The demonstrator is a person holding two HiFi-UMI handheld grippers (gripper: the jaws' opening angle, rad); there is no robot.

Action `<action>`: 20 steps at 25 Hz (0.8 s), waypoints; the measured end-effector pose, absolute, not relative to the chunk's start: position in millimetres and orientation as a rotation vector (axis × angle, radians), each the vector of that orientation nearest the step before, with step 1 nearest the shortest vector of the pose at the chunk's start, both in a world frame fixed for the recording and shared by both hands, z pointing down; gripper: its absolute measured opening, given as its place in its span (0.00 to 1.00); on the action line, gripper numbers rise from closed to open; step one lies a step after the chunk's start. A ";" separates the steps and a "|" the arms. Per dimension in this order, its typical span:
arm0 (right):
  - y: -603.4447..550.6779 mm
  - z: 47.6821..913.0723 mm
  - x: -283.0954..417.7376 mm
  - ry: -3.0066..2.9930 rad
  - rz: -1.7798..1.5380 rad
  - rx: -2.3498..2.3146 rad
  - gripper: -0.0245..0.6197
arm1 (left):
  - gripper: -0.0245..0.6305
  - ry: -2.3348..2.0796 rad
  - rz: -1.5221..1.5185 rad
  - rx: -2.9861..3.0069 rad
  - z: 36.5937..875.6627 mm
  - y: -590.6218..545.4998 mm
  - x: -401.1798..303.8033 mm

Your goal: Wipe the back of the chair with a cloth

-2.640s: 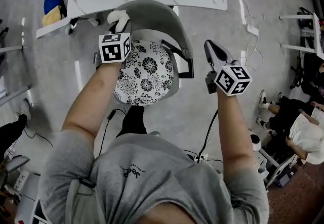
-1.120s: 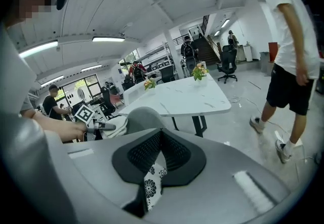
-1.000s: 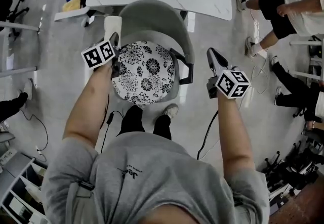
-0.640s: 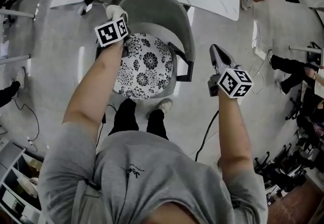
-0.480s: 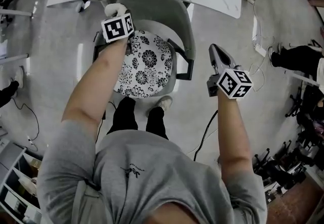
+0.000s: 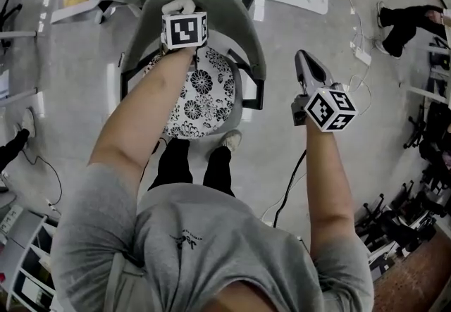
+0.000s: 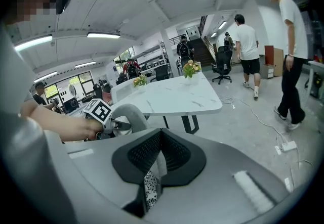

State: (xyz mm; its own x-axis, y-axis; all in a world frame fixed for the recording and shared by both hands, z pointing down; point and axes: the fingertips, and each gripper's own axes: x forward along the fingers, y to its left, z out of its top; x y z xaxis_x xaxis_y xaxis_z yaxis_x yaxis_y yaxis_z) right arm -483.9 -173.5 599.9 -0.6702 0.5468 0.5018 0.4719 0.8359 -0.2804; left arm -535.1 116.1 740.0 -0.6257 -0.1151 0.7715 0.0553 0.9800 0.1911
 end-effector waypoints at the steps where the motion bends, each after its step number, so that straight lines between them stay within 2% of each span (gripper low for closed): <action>1: -176.1 598.5 -487.7 -2.434 0.165 -0.742 0.05 | 0.26 -2.235 -0.229 0.070 741.1 105.7 -537.0; 9: -188.7 585.0 -504.2 -2.477 0.168 -0.748 0.05 | 0.26 -2.201 -0.040 0.334 735.0 15.6 -546.7; 16: -192.6 581.5 -497.9 -2.480 0.174 -0.748 0.05 | 0.26 -2.123 0.198 0.602 740.9 -41.4 -524.4; 20: -188.0 577.9 -492.2 -2.483 0.171 -0.749 0.05 | 0.26 -2.071 0.236 0.767 742.1 -62.1 -508.0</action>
State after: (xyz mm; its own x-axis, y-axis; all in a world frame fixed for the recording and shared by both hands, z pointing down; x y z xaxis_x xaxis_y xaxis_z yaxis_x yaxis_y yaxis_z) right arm -492.2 -188.0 577.9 -0.7021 0.5452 0.4580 0.4773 0.8377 -0.2654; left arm -508.0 -62.1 742.1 -0.4138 -0.4325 0.8011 -0.6015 0.7904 0.1161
